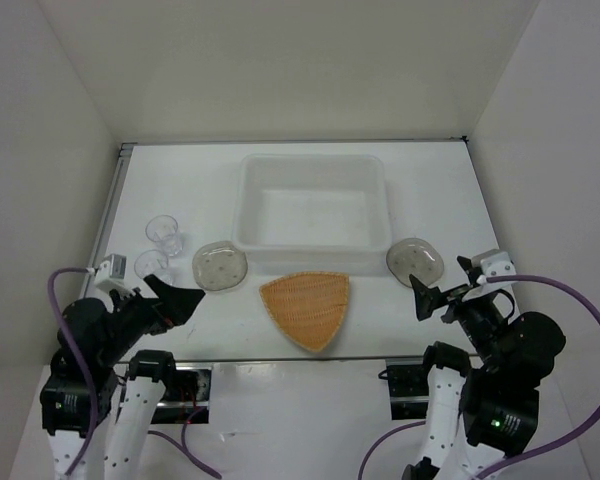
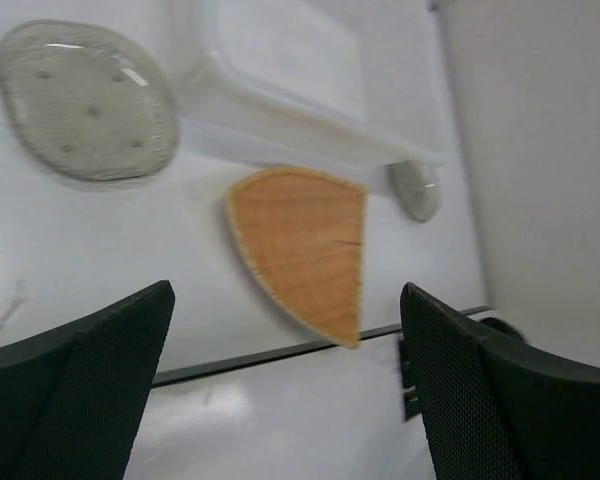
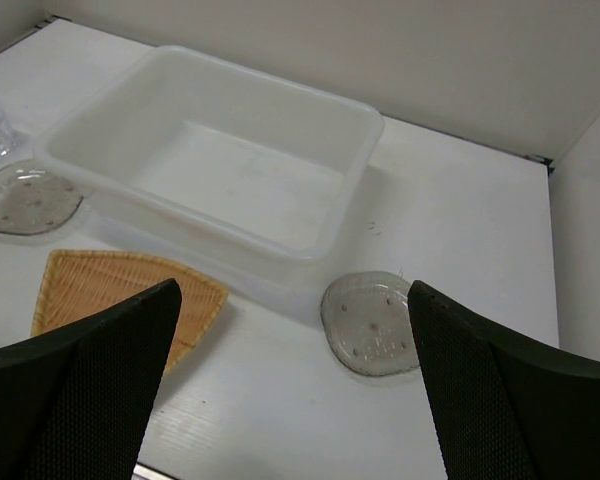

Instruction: Place the mixed dishes into the plastic bin

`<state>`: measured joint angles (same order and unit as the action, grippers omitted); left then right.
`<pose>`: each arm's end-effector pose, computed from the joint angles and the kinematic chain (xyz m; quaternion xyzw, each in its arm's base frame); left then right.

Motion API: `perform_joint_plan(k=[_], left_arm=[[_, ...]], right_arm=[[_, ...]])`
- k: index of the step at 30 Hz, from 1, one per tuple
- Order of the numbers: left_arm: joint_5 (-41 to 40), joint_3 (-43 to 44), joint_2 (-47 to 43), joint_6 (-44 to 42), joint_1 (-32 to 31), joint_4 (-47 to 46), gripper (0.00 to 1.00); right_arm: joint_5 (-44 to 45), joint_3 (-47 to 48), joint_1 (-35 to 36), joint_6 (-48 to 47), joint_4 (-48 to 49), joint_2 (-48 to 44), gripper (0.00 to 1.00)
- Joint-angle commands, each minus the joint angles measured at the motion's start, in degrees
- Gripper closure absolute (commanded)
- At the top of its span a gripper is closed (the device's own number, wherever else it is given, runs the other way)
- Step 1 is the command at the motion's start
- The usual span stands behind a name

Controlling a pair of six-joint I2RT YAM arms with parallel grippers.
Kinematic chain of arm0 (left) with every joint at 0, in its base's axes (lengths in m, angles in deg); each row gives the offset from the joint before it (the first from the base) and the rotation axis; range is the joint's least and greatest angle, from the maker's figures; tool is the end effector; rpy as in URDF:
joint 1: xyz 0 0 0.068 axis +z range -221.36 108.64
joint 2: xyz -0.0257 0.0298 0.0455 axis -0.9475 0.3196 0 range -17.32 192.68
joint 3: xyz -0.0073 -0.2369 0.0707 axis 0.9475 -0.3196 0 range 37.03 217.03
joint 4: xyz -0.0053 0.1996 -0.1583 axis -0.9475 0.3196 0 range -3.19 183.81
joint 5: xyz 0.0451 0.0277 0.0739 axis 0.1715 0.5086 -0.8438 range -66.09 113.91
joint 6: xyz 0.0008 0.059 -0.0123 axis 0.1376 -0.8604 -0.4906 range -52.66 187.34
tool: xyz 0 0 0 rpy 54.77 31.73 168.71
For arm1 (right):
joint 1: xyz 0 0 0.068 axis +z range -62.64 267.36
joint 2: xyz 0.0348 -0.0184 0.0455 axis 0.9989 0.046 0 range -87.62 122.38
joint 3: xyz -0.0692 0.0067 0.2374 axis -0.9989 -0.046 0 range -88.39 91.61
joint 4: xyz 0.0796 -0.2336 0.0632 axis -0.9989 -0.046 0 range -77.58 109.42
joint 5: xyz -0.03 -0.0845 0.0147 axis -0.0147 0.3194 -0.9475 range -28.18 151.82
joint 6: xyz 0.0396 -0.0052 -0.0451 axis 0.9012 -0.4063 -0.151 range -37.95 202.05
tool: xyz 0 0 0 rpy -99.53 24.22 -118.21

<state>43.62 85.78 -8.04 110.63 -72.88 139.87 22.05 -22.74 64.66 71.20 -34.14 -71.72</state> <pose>0.0433 -0.0162 0.3221 -0.1772 0.7611 -0.3566 0.5121 0.0178 0.0235 0.3917 -0.1603 0.7070 0.0524 0.6868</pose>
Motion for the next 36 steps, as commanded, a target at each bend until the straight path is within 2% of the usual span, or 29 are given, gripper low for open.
perform_joint_plan(k=[1, 4, 7, 9, 10, 11, 12, 13, 16, 18, 19, 23, 28, 32, 36], left_arm=[[-8.87, 4.14, 7.49, -7.86, -1.02, 2.31, 0.00], [-10.12, 10.91, 14.34, -11.55, -4.18, 2.31, 0.00], [-10.12, 15.74, 25.15, -17.35, -9.19, 3.88, 0.00], [-5.24, 14.80, 28.43, -15.88, -13.22, 0.85, 0.00], [-0.42, 12.62, 28.43, -13.69, -14.38, -2.23, 0.00], [9.29, 5.81, 25.64, -10.88, -14.91, -5.56, 0.00], [12.00, 2.26, 24.40, -8.07, -14.92, -8.90, 0.00], [12.02, -0.21, 23.25, -4.39, -14.92, -12.07, 0.00], [11.84, -8.04, 18.42, -1.37, -14.92, -15.08, 0.00], [17.26, -13.04, 17.00, 2.49, -14.92, -19.98, 0.00], [17.30, -16.37, 17.00, 3.29, -15.61, -20.62, 0.00], [14.31, -16.41, 18.57, 1.62, -16.67, -19.66, 0.00], [13.78, -16.41, 23.23, 2.93, -16.67, -23.34, 0.00], [11.51, -16.94, 27.19, 4.09, -17.20, -26.95, 0.00], [8.78, -16.94, 33.42, 6.37, -22.19, -32.30, 0.00]], right_arm=[[-2.50, 0.27, -1.21, -1.62, 1.70, -1.57, 0.02], [-3.21, -0.34, -2.35, -1.63, 1.09, -2.80, 0.02], [-3.82, -0.34, -3.92, -1.63, 1.62, -3.42, 0.02], [-4.35, -0.34, -5.16, -1.63, 1.62, -3.42, 0.02], [-4.35, -0.34, -5.86, -1.63, 1.62, -3.42, 0.02], [-4.87, -0.34, -7.35, -1.63, 1.62, -2.81, 0.02], [-4.88, -0.34, -8.23, -1.63, 1.62, -2.81, 0.02], [-5.58, -0.34, -9.02, -2.15, 1.62, -2.81, 0.02], [-6.81, -0.34, -12.10, -2.68, 1.62, -4.73, 0.02], [-8.83, -0.87, -14.91, -3.30, 1.62, -6.83, 0.02], [-9.44, -0.87, -16.22, -3.82, 1.62, -7.63, 0.02], [-12.17, -1.40, -21.94, -6.01, 1.62, -7.74, 0.02], [-11.56, -0.26, -21.95, -7.43, -0.32, 1.82, 0.02], [-11.56, -0.26, -21.95, -7.95, -0.32, 5.36, 0.02], [-11.56, -0.26, -21.95, -7.96, -0.32, 7.03, 0.02]])
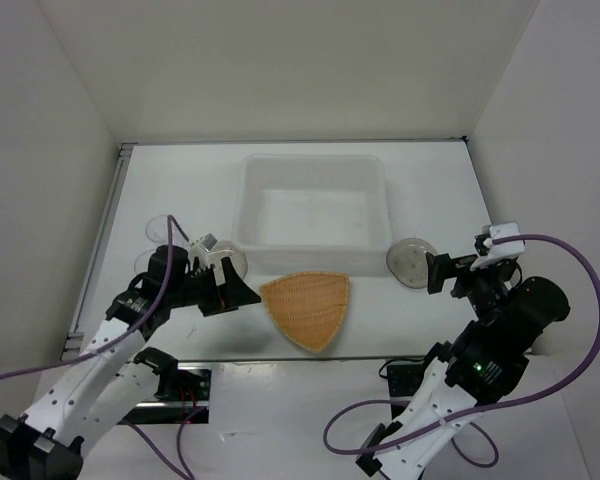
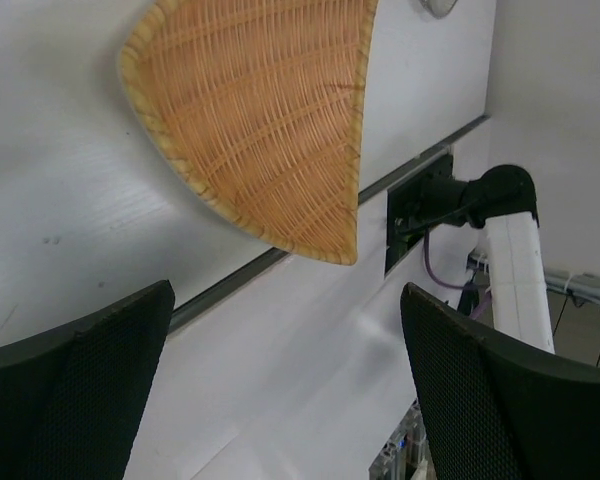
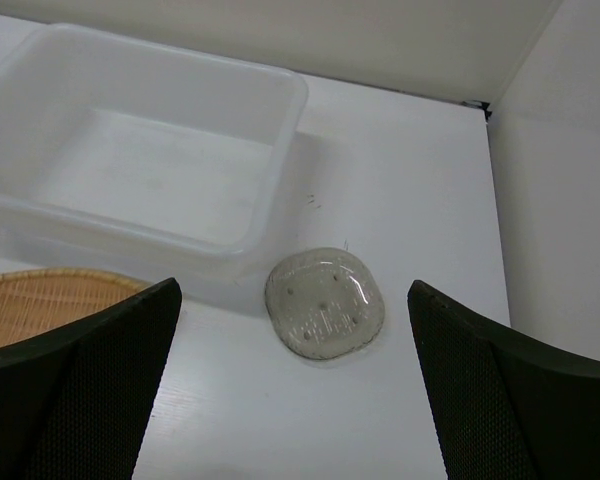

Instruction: Place the mixed dishes into the plastic bin

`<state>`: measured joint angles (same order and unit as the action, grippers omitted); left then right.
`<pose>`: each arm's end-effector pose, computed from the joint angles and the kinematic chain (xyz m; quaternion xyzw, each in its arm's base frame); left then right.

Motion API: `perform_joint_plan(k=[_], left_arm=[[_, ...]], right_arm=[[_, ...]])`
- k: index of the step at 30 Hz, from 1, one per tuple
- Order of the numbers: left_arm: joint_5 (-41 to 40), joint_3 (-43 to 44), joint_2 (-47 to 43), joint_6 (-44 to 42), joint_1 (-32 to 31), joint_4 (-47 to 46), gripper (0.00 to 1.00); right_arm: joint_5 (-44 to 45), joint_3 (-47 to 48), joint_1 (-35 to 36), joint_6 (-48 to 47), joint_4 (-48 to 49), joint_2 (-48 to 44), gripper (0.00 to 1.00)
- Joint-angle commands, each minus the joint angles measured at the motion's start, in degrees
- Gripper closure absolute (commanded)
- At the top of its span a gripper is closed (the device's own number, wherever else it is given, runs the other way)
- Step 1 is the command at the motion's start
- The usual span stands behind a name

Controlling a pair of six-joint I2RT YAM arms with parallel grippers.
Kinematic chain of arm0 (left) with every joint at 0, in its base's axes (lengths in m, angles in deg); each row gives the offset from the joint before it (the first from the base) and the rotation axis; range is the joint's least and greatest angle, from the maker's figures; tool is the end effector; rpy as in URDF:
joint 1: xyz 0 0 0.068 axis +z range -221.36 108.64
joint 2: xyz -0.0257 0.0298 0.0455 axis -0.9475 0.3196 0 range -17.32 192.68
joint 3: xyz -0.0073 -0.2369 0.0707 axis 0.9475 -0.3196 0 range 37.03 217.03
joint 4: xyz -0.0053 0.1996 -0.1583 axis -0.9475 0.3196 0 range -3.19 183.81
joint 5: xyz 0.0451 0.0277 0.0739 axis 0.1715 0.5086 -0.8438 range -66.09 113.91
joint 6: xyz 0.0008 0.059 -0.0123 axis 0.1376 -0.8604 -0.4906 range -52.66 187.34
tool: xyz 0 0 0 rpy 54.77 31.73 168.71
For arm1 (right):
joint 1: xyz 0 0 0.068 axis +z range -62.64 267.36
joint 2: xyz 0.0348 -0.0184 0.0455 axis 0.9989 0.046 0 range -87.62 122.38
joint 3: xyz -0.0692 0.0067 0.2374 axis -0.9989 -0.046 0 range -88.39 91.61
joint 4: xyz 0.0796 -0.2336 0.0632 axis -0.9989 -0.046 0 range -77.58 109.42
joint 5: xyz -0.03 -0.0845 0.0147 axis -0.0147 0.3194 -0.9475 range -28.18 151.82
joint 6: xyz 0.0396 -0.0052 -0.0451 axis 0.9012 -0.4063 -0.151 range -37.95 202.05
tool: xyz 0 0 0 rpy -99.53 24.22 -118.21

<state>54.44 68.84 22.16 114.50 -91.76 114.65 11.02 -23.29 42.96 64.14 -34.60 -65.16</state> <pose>0.1532 -0.0811 0.2270 -0.0813 0.8623 -0.4401 0.2369 0.0491 0.0003 0.3894 -0.1044 0.7426 -0.0120 0.6614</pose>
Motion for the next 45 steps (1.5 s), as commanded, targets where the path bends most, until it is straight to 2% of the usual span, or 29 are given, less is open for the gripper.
perform_joint_plan(k=[1, 2, 3, 5, 6, 11, 18, 25, 29, 39, 45], left_arm=[[-2.83, 0.00, 6.88, 3.55, -5.07, -8.14, 0.00], [-5.19, 0.00, 9.01, 4.08, -7.09, -9.80, 0.00], [-6.69, 1.66, 11.29, 4.61, -12.59, -10.60, 0.00], [-11.34, 4.03, 17.27, 7.50, -19.03, -11.14, 0.00], [-15.80, 5.26, 19.90, 8.73, -24.28, -11.14, 0.00], [-19.01, 5.20, 24.06, 14.45, -29.77, -16.67, 0.00], [-19.62, 2.21, 28.01, 16.65, -30.92, -22.19, 0.00], [-19.62, -2.45, 31.35, 23.15, -31.45, -29.85, 0.00], [-20.33, -4.74, 30.22, 26.75, -31.97, -32.22, 0.00], [-22.53, -5.97, 25.65, 30.97, -32.59, -31.52, 0.00], [-21.83, -7.55, 30.55, 34.66, -33.12, -37.94, 0.00]], right_arm=[[-0.52, 0.29, -0.25, -0.90, 0.14, 1.09, 0.02], [-0.52, 0.29, -0.25, -0.90, 0.14, 3.01, 0.02], [-0.52, 0.29, -0.25, -1.42, 0.14, 4.16, 0.02], [-1.75, 0.99, -0.25, -3.26, -1.70, 8.10, 0.02], [-1.75, 0.99, -0.25, -3.97, -1.70, 9.08, 0.02], [-2.02, 1.52, 5.88, -5.03, -2.85, 14.45, 0.02], [-2.02, 2.05, 7.75, -5.03, -2.85, 14.64, 0.02], [-2.02, 2.05, 7.75, -5.03, -2.85, 13.58, 0.02], [-2.02, 2.05, 7.75, -5.03, -2.85, 13.58, 0.02], [-2.02, 2.05, 7.75, -5.03, -2.85, 13.05, 0.02], [-2.02, 2.05, 7.75, -5.03, -3.37, 12.00, 0.02]])
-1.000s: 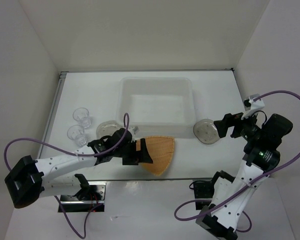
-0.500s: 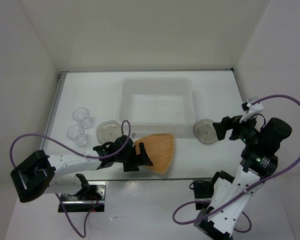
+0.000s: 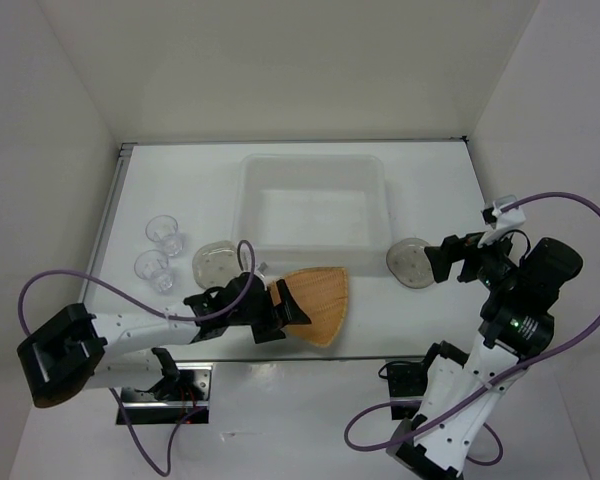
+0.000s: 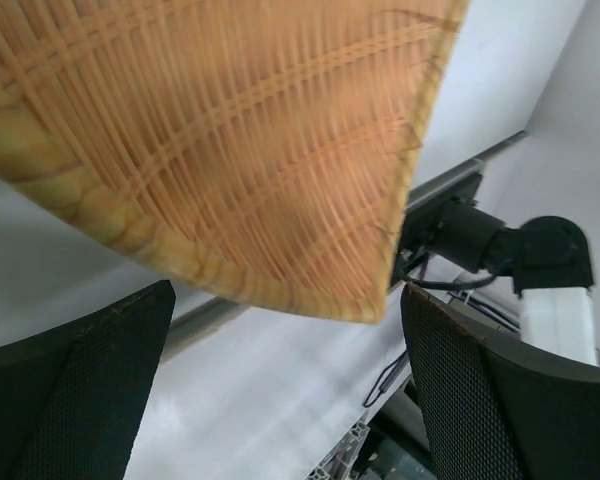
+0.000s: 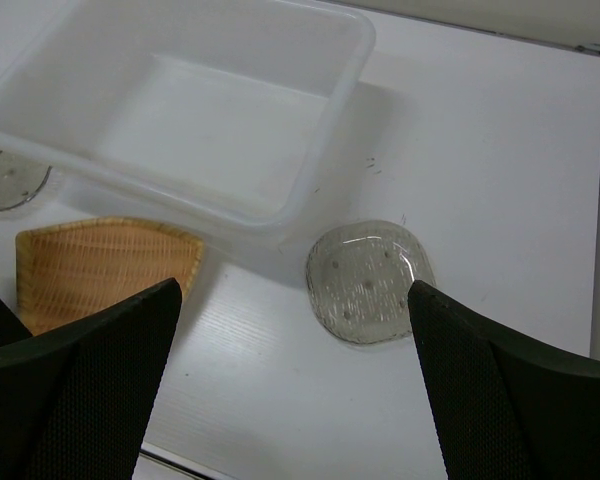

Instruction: Place the mixed dishes into the plastic bin

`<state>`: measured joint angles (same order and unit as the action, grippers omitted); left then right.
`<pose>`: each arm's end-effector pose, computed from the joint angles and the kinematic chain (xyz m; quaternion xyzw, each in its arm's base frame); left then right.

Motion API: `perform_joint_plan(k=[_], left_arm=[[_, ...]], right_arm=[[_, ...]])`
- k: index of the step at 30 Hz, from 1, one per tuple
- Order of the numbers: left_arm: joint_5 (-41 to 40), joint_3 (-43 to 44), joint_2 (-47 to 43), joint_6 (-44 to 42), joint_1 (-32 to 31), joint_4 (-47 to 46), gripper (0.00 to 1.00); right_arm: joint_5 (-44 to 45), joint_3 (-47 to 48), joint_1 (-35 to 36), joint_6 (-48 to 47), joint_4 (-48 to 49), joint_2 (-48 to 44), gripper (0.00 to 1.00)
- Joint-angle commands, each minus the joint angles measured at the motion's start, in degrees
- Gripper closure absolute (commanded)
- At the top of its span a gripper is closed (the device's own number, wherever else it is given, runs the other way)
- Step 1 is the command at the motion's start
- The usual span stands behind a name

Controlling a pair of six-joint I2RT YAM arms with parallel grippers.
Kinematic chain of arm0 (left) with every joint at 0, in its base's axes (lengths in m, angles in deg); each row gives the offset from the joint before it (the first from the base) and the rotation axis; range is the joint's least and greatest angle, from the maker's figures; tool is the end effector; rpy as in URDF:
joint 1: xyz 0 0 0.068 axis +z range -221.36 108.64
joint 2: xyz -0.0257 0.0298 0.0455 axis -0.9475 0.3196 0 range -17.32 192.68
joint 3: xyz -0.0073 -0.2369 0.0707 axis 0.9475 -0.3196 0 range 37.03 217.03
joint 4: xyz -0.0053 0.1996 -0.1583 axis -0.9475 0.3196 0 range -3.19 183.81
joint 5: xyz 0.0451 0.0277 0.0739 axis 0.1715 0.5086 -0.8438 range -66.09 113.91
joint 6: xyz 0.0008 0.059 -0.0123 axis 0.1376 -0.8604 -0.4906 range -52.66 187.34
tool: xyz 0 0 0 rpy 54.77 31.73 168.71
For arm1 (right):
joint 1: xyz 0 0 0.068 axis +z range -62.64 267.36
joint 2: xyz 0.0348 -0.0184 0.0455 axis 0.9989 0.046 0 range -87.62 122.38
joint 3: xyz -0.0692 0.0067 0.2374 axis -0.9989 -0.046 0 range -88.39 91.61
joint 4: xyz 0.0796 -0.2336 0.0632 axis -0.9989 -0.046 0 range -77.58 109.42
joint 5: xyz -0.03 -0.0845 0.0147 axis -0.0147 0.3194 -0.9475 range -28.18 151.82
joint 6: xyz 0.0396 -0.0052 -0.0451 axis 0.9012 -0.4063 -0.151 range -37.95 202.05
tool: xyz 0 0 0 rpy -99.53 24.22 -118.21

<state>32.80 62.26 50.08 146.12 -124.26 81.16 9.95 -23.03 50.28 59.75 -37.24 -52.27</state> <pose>0.1394 -0.1957 0.1474 -0.1655 0.8756 -0.4376 0.1205 0.0952 -0.0280 0.3763 -0.1293 0.7885 0.0895 0.5946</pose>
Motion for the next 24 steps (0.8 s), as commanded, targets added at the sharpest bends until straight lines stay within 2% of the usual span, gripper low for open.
perform_joint_plan(k=[1, 6, 12, 17, 21, 24], left_arm=[[-0.18, -0.11, 5.00, 3.04, -1.40, -5.07, 0.00], [0.34, 1.04, 9.94, 3.66, -2.55, -7.01, 0.00], [-1.59, 1.74, 9.95, 3.66, -3.17, -6.22, 0.00], [-4.31, 2.28, 8.02, 4.19, -3.17, -4.98, 0.16], [-4.84, 2.28, 8.01, 4.71, -3.17, -4.46, 0.20], [-5.46, 3.33, 9.24, 5.23, -3.17, -5.68, 0.29]], right_arm=[[-0.94, 1.79, 0.43, -0.63, -0.73, -0.90, 0.02], [-0.94, 1.79, 0.43, -0.63, -0.73, -1.43, 0.02], [-0.94, 1.79, 0.43, -0.63, -0.73, -1.96, 0.02], [-0.94, 1.79, 0.43, -0.63, -0.73, -2.48, 0.02], [-0.94, 1.79, 0.43, -0.63, -0.73, -2.48, 0.02], [-0.94, 1.79, 0.43, -0.63, -0.73, -2.48, 0.02]])
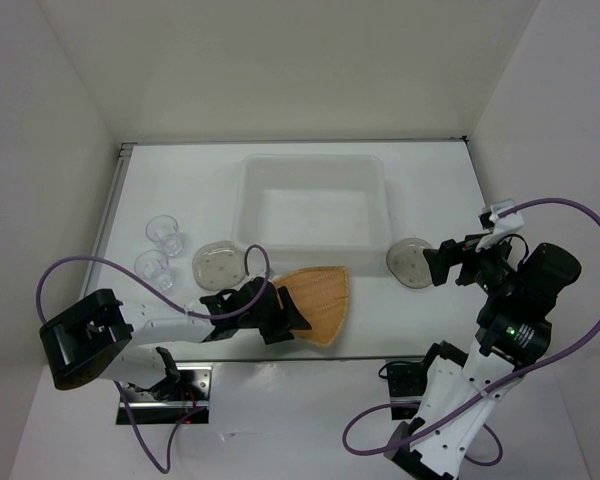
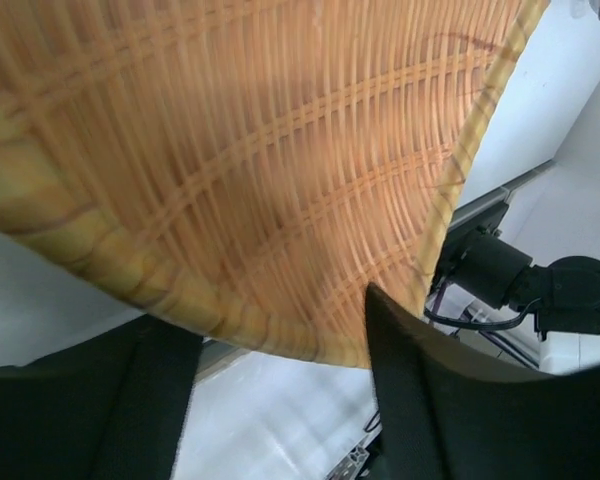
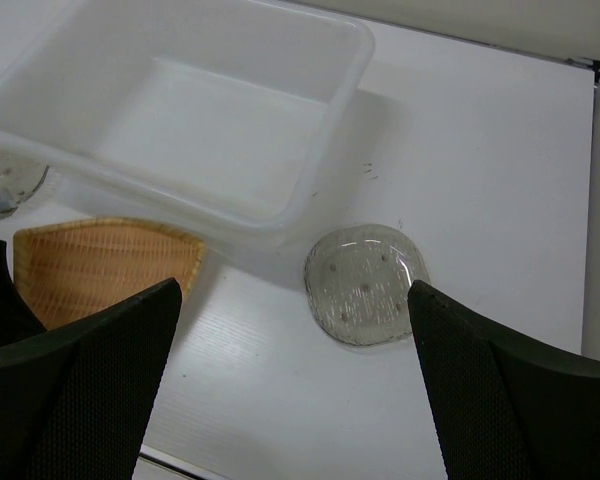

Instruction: Place the mixed dishes into the plastic bin

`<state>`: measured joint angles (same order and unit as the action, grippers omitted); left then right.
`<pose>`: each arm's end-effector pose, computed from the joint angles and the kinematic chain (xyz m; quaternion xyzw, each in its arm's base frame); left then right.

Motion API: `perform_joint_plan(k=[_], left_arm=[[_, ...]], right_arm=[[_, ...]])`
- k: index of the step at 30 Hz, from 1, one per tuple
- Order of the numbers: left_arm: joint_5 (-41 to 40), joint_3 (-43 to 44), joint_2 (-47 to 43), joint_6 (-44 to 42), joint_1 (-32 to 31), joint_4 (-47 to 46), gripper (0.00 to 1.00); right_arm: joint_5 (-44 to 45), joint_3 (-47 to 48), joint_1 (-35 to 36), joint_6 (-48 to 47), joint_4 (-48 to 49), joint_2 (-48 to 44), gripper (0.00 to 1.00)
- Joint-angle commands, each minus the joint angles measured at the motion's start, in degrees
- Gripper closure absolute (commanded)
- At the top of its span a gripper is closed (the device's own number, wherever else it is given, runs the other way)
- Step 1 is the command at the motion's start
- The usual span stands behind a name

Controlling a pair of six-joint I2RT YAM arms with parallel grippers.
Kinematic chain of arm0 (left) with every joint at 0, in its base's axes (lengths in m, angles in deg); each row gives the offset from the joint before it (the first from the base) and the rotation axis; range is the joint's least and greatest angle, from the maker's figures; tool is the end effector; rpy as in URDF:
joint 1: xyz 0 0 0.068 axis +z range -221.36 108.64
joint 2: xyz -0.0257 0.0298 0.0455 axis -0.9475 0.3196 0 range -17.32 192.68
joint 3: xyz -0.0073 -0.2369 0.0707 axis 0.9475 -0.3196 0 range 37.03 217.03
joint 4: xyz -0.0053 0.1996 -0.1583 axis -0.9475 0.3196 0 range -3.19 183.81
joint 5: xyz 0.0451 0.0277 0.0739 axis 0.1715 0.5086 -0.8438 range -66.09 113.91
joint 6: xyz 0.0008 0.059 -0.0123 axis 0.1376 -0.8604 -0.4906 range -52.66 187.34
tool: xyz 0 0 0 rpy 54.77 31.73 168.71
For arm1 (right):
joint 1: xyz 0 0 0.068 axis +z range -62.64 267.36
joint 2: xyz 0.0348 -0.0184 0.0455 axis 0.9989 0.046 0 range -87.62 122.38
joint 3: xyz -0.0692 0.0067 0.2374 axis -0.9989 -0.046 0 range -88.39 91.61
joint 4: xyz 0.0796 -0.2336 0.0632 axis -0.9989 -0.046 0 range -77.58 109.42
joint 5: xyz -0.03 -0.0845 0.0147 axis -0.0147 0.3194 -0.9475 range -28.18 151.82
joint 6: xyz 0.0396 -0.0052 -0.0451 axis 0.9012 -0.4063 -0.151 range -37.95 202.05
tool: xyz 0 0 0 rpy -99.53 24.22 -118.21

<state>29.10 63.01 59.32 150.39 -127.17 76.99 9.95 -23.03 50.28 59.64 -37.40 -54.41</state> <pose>0.1383 -0.2106 0.1213 -0.1957 0.8873 -0.4035 0.1075 0.0873 -0.0220 0.3786 -0.1375 0.7810 0.0789 0.6041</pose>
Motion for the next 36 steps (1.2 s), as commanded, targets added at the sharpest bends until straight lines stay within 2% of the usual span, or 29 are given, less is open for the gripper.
perform_joint_plan(k=[1, 2, 5, 6, 7, 9, 10, 12, 16, 23, 28, 36], left_arm=[[-1.76, 2.59, 1.48, 0.98, -0.26, -1.51, 0.33], [-1.76, 3.11, 1.49, 0.98, -0.26, -1.51, 0.44], [-2.29, 3.73, 3.08, 0.98, -0.26, -0.99, 0.67], [-2.29, 4.51, 3.68, 0.46, -0.26, -0.46, 0.73], [-2.29, 4.52, 4.39, 0.45, -0.26, -0.46, 0.73], [-2.29, 4.52, 4.39, 0.45, -0.26, -0.46, 0.80], [-1.68, 4.52, 4.39, 0.45, -0.26, -0.46, 0.88], [-1.68, 4.52, 3.26, 0.45, -0.26, 0.24, 1.00], [-2.99, 4.52, -4.03, 1.07, -0.79, 6.11, 1.00], [-8.88, 6.62, -22.38, 0.45, -0.79, 18.16, 1.00], [-9.94, 7.95, -28.82, 0.45, -0.79, 22.47, 1.00], [-9.94, 5.14, -32.59, 0.98, -0.79, 23.54, 1.00]], right_arm=[[-0.94, 1.79, 0.43, -0.53, -0.58, -0.34, 0.02], [-0.94, 1.79, 0.43, -0.53, -0.58, -0.34, 0.02], [-0.42, 1.79, 0.43, -0.53, -0.05, -0.87, 0.02], [-0.42, 1.79, 0.43, -0.53, -0.05, -0.87, 0.02], [-0.42, 1.79, 0.43, -0.53, -0.05, -1.39, 0.02], [-0.42, 1.79, 0.43, -0.53, -0.05, -1.40, 0.02], [-0.42, 1.79, 0.43, -0.53, -0.05, -1.40, 0.02], [-0.42, 1.79, 0.43, 0.00, -0.05, -1.40, 0.02], [-0.42, 1.79, 0.43, 0.00, -0.05, -1.40, 0.02], [0.11, 1.79, 0.43, 0.00, -0.05, -1.40, 0.02], [0.11, 1.79, 0.43, 0.00, -0.05, -1.40, 0.02], [0.11, 1.79, 0.43, 0.52, -0.05, -2.54, 0.02]])
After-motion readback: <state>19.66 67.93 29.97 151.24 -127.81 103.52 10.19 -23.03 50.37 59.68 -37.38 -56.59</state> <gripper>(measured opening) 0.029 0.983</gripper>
